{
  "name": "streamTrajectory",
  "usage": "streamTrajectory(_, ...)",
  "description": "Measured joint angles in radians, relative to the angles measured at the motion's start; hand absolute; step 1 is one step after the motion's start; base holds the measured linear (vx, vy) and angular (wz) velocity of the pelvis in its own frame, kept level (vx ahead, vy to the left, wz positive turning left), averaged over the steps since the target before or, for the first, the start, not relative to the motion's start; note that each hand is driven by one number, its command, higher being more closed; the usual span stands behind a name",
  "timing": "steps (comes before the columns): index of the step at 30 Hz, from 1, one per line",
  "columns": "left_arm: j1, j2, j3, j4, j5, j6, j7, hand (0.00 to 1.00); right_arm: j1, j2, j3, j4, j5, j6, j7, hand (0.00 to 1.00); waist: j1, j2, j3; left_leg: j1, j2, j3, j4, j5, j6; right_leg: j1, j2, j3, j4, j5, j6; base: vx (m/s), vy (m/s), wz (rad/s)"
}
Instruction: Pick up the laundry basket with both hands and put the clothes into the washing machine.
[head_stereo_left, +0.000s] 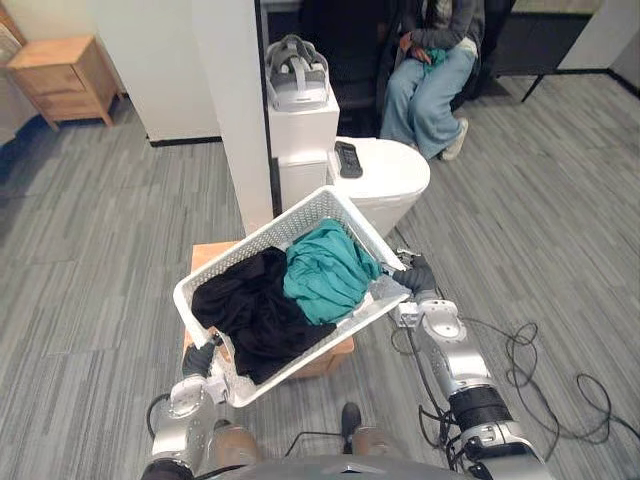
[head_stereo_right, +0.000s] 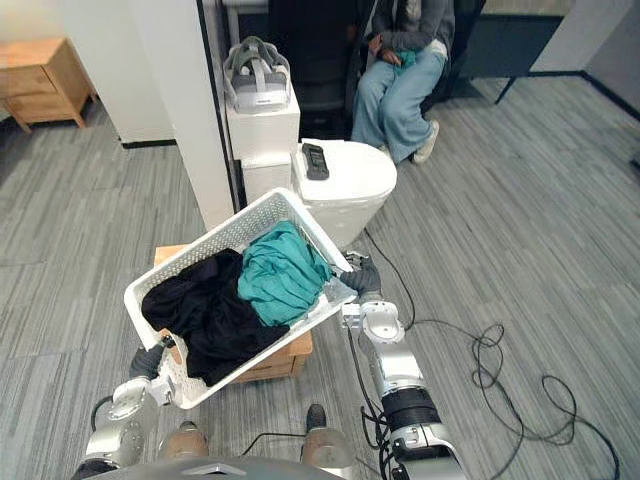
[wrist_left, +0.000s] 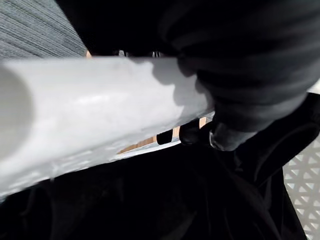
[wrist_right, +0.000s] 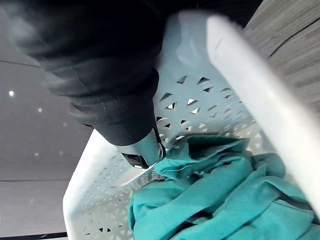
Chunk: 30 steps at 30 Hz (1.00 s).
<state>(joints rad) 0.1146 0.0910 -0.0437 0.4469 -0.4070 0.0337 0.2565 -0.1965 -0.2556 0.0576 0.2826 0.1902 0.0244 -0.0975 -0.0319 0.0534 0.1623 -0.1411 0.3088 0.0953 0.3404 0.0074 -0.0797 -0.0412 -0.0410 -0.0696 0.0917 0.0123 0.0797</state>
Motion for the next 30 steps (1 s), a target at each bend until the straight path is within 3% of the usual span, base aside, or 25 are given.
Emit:
streamTrajectory(1, 0.000, 0.003, -0.001, -0.001, -0.003, 0.000, 0.000, 1.00, 0.000, 0.001, 0.000, 0.000, 0.000, 0.000, 0.001, 1.00, -0.004, -0.001, -0.002, 0.018, -0.013, -0.017, -0.044, 0.024, -0.009, 0.002, -0.006, 0.016, -0.003, -0.013, -0.019, -0.12, 0.000, 0.37)
streamTrajectory(3, 0.006, -0.007, -0.001, -0.012, -0.004, 0.000, -0.001, 1.00, -0.009, -0.001, 0.002, -0.001, 0.002, -0.003, 0.007, 1.00, 0.015, 0.009, -0.002, 0.003, -0.059, -0.067, 0.194, -0.123, -0.012, -0.005, -0.017, 0.025, 0.019, -0.004, -0.028, -0.12, 0.047, -0.01)
streamTrajectory(4, 0.018, -0.009, 0.001, -0.014, -0.004, 0.000, -0.001, 1.00, -0.009, 0.003, 0.009, 0.000, 0.002, -0.004, 0.007, 1.00, 0.026, 0.030, -0.011, 0.008, -0.083, -0.098, 0.275, -0.186, -0.025, -0.005, -0.009, 0.043, 0.021, 0.005, -0.025, -0.07, 0.083, -0.34)
streamTrajectory(5, 0.030, -0.002, 0.005, -0.028, -0.004, 0.000, -0.001, 1.00, -0.009, 0.015, 0.014, -0.001, 0.002, -0.005, 0.006, 1.00, 0.020, 0.054, -0.027, 0.027, -0.097, -0.133, 0.262, -0.233, -0.032, -0.012, 0.007, 0.051, 0.024, 0.006, -0.023, -0.10, 0.127, -0.33)
streamTrajectory(8, 0.052, 0.017, 0.016, -0.096, -0.004, 0.000, -0.001, 1.00, -0.008, 0.037, 0.017, -0.019, 0.003, -0.008, 0.007, 1.00, 0.011, 0.050, -0.028, 0.076, -0.135, -0.227, 0.103, -0.300, -0.069, -0.058, 0.010, 0.108, 0.011, 0.030, -0.007, -0.16, 0.150, -0.22)
streamTrajectory(9, 0.049, 0.025, 0.024, -0.107, -0.004, 0.000, 0.000, 1.00, -0.009, 0.051, 0.008, -0.026, 0.003, -0.010, 0.006, 1.00, 0.011, 0.024, -0.016, 0.085, -0.165, -0.212, 0.073, -0.306, -0.064, -0.077, -0.009, 0.140, 0.008, 0.046, -0.001, -0.15, 0.164, -0.24)
streamTrajectory(11, 0.070, 0.034, 0.026, -0.110, -0.004, 0.001, 0.000, 1.00, -0.001, 0.065, 0.010, -0.030, 0.002, -0.008, 0.006, 1.00, 0.010, -0.001, -0.019, 0.087, -0.197, -0.171, 0.056, -0.291, -0.040, -0.083, -0.028, 0.204, -0.031, 0.080, -0.027, -0.13, 0.169, -0.51)
streamTrajectory(14, 0.071, 0.058, 0.023, -0.129, -0.003, 0.001, 0.000, 1.00, 0.018, 0.092, -0.003, -0.040, 0.000, -0.008, 0.004, 1.00, -0.003, -0.036, -0.019, 0.069, -0.241, -0.115, 0.058, -0.287, -0.020, -0.114, -0.062, 0.278, -0.073, 0.101, -0.033, -0.12, 0.163, -0.50)
streamTrajectory(16, 0.071, 0.068, 0.023, -0.143, -0.001, 0.001, 0.000, 1.00, 0.055, 0.109, -0.005, -0.083, -0.001, -0.009, 0.001, 1.00, -0.006, -0.049, -0.018, 0.056, -0.246, -0.066, 0.058, -0.284, -0.015, -0.142, -0.062, 0.320, -0.091, 0.084, -0.071, -0.08, 0.148, -0.67)
streamTrajectory(17, 0.071, 0.070, 0.024, -0.149, 0.002, 0.001, -0.001, 1.00, 0.082, 0.119, -0.011, -0.110, -0.008, -0.009, 0.000, 1.00, -0.010, -0.056, -0.015, 0.054, -0.247, -0.034, 0.055, -0.281, -0.015, -0.164, -0.057, 0.335, -0.099, 0.054, -0.135, -0.03, 0.096, -0.75)
streamTrajectory(18, 0.071, 0.072, 0.024, -0.149, 0.010, 0.001, -0.001, 1.00, 0.090, 0.124, -0.017, -0.115, -0.014, -0.011, 0.000, 1.00, -0.013, -0.058, -0.014, 0.056, -0.245, -0.019, 0.050, -0.278, -0.009, -0.171, -0.055, 0.334, -0.102, 0.028, -0.168, -0.02, 0.135, -1.01)
streamTrajectory(19, 0.068, 0.073, 0.024, -0.149, 0.030, 0.005, -0.001, 1.00, 0.109, 0.134, -0.031, -0.113, -0.030, -0.011, -0.004, 1.00, -0.031, -0.060, -0.012, 0.072, -0.236, 0.022, 0.016, -0.252, 0.025, -0.181, -0.047, 0.304, -0.102, -0.096, -0.258, -0.04, 0.053, -1.18)
streamTrajectory(20, 0.065, 0.063, 0.029, -0.149, 0.044, 0.007, -0.002, 1.00, 0.121, 0.138, -0.034, -0.108, -0.032, -0.011, -0.013, 1.00, -0.035, -0.053, -0.009, 0.096, -0.193, 0.097, -0.033, -0.227, 0.038, -0.217, -0.037, 0.212, -0.043, -0.100, -0.154, -0.03, 0.047, -1.40)
streamTrajectory(21, 0.065, 0.066, 0.034, -0.149, 0.049, 0.008, -0.002, 1.00, 0.123, 0.144, -0.033, -0.108, -0.035, -0.010, -0.015, 1.00, -0.030, -0.062, -0.010, 0.109, -0.182, 0.139, -0.044, -0.223, 0.037, -0.249, -0.030, 0.139, 0.032, -0.070, -0.140, -0.01, -0.027, -1.72)
streamTrajectory(22, 0.065, 0.068, 0.047, -0.148, 0.051, 0.012, -0.002, 1.00, 0.131, 0.166, -0.036, -0.108, -0.041, -0.012, -0.016, 1.00, -0.026, -0.086, -0.013, 0.132, -0.172, 0.210, -0.041, -0.224, 0.039, -0.277, -0.038, 0.009, 0.191, -0.033, -0.177, 0.06, 0.001, -1.61)
streamTrajectory(23, 0.060, 0.066, 0.049, -0.149, 0.052, 0.014, -0.005, 1.00, 0.155, 0.187, -0.051, -0.108, -0.041, -0.024, -0.017, 1.00, -0.038, -0.117, -0.019, 0.149, -0.191, 0.244, -0.015, -0.253, 0.029, -0.236, -0.057, -0.120, 0.233, 0.051, -0.160, 0.04, 0.022, -1.67)
streamTrajectory(24, 0.058, 0.060, 0.060, -0.148, 0.054, 0.015, -0.005, 1.00, 0.158, 0.186, -0.050, -0.097, -0.041, -0.027, -0.017, 1.00, -0.027, -0.120, -0.017, 0.143, -0.188, 0.256, 0.004, -0.271, 0.035, -0.239, -0.046, -0.140, 0.215, 0.091, -0.136, -0.09, 0.030, -1.86)
streamTrajectory(25, 0.055, 0.045, 0.087, -0.147, 0.057, 0.016, -0.005, 1.00, 0.135, 0.187, -0.048, -0.086, -0.042, -0.029, -0.016, 1.00, -0.015, -0.103, -0.022, 0.149, -0.154, 0.275, -0.026, -0.275, 0.051, -0.225, 0.022, -0.075, 0.091, 0.211, -0.137, -0.15, 0.028, -2.00)
streamTrajectory(26, 0.039, 0.046, 0.089, -0.141, 0.059, 0.017, -0.010, 1.00, 0.136, 0.189, -0.055, -0.087, -0.044, -0.031, -0.018, 1.00, -0.014, -0.091, -0.008, 0.173, -0.128, 0.345, -0.050, -0.252, 0.037, -0.237, 0.022, -0.096, 0.150, 0.157, -0.195, -0.13, 0.009, -1.97)
streamTrajectory(27, 0.035, 0.044, 0.080, -0.141, 0.059, 0.018, -0.010, 1.00, 0.141, 0.187, -0.063, -0.066, -0.053, -0.031, -0.019, 1.00, -0.034, -0.092, -0.009, 0.205, -0.112, 0.388, -0.071, -0.237, 0.030, -0.238, -0.026, -0.143, 0.367, -0.016, -0.179, 0.00, 0.002, -1.25)
streamTrajectory(29, 0.038, 0.043, 0.081, -0.141, 0.060, 0.019, -0.010, 1.00, 0.143, 0.187, -0.062, -0.065, -0.067, -0.041, -0.019, 1.00, -0.025, -0.110, -0.020, 0.207, -0.095, 0.459, -0.033, -0.255, 0.021, -0.207, -0.092, -0.147, 0.442, -0.096, -0.119, 0.00, -0.082, -1.22)
streamTrajectory(30, 0.038, 0.042, 0.090, -0.140, 0.059, 0.020, -0.010, 1.00, 0.132, 0.187, -0.060, -0.066, -0.075, -0.050, -0.019, 1.00, -0.028, -0.130, -0.028, 0.191, -0.086, 0.484, 0.000, -0.273, 0.004, -0.204, -0.070, -0.155, 0.383, -0.094, -0.104, -0.06, -0.138, -1.25)
